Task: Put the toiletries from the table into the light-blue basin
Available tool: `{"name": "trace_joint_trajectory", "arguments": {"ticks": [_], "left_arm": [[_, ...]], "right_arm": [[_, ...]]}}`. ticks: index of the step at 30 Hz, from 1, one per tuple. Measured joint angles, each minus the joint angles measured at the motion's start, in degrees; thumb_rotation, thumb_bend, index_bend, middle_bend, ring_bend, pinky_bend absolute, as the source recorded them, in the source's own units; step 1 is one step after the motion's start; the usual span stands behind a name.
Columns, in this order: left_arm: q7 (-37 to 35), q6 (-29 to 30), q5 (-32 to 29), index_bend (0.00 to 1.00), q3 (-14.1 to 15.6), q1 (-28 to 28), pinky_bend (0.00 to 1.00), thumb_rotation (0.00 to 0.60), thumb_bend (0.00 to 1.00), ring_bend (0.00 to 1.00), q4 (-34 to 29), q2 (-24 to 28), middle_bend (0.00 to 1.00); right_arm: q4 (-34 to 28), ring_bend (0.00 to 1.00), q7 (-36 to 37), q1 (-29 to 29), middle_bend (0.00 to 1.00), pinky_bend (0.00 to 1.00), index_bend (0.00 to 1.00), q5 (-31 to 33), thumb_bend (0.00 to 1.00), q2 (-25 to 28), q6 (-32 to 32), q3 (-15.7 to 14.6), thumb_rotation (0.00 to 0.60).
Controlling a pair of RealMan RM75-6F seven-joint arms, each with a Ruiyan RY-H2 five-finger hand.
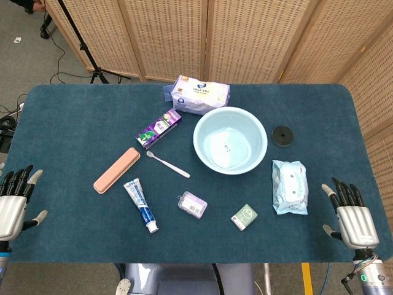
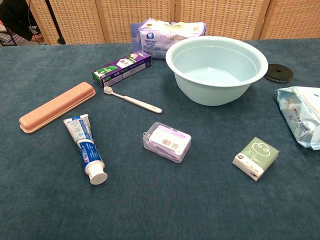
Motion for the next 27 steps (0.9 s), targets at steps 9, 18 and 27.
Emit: {"name": "trace_joint_trajectory", "arguments": {"ticks": [9, 18, 27], "left_arm": [[-0.1, -0.1, -0.3, 0.0, 0.0, 0.0, 0.0, 0.6, 0.18, 0.0, -0.3, 0.2, 0.0], [0.2, -0.9, -0.8, 0.0, 0.1, -0.2, 0.0, 0.6, 0.18, 0.0, -0.3, 0.4, 0.0], [1.2, -1.2, -0.7, 0.0, 0.5, -0.3, 0.0, 0.6, 0.18, 0.0, -1.2, 0.8, 0.0]], "right_arm": [[-0.3, 0.0, -0.1, -0.1, 0.0, 0.0, 0.12, -0.3, 0.15, 0.1, -0.1, -0.3, 0.6], [-0.5, 0.0, -0.4, 0.0, 0.0, 0.0, 0.12, 0.0, 0.15, 0.0, -0.4, -0.2, 0.6], [-0.5, 0.0, -0.5, 0.0, 0.0, 0.0, 0.12, -0.4, 0.16, -0.1, -0.5, -0.5, 0.6]]}}
